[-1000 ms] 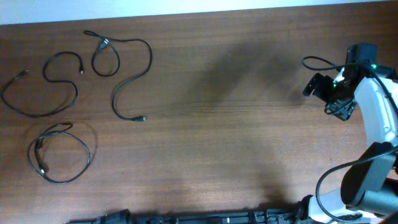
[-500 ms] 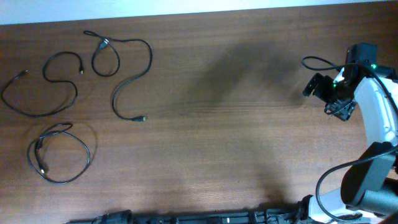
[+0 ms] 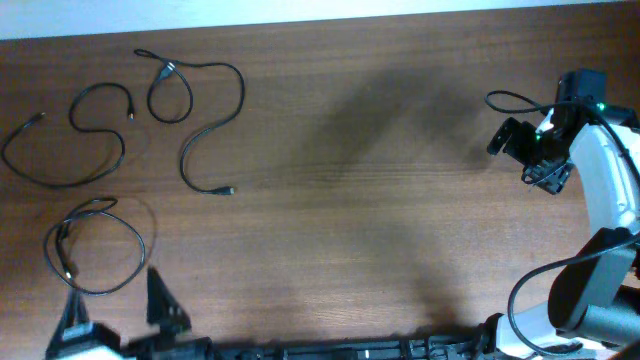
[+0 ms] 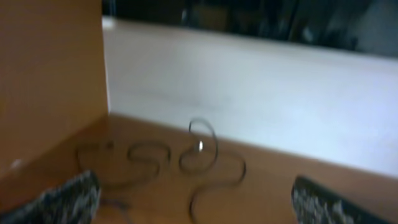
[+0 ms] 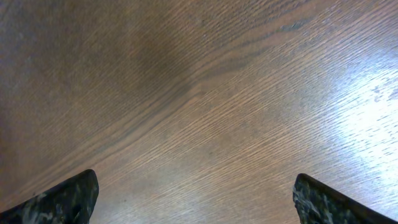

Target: Untangle cables

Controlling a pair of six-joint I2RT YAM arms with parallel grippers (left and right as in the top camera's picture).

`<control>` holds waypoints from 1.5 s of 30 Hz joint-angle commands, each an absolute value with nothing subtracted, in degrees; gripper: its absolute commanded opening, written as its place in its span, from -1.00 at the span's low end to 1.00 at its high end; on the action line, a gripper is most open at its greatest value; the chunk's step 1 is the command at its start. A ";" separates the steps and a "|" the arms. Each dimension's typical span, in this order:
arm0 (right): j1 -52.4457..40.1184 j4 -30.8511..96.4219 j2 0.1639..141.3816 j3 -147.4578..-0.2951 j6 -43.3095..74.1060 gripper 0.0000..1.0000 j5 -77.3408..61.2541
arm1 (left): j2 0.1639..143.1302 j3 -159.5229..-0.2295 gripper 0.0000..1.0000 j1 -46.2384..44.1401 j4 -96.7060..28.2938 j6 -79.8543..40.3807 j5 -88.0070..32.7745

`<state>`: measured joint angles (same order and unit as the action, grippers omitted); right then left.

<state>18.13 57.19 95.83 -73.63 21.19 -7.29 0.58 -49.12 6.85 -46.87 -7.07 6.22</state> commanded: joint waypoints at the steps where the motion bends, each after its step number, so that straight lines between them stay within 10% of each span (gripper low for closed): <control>1: 18.02 57.21 96.09 -74.04 21.50 0.97 -6.81 | 0.38 -42.33 0.97 6.63 -38.70 -6.79 0.69; 23: 18.02 57.21 96.09 -74.04 21.50 0.97 -6.81 | 0.40 -1.93 0.97 6.63 2.07 -16.71 1.50; 45: 18.02 57.21 96.09 -74.04 21.52 0.97 -6.81 | 0.45 -0.78 0.97 6.63 -4.84 -16.71 3.86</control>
<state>18.13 57.21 95.83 -73.63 21.19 -7.33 0.62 -1.10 6.85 -4.89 -16.14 4.71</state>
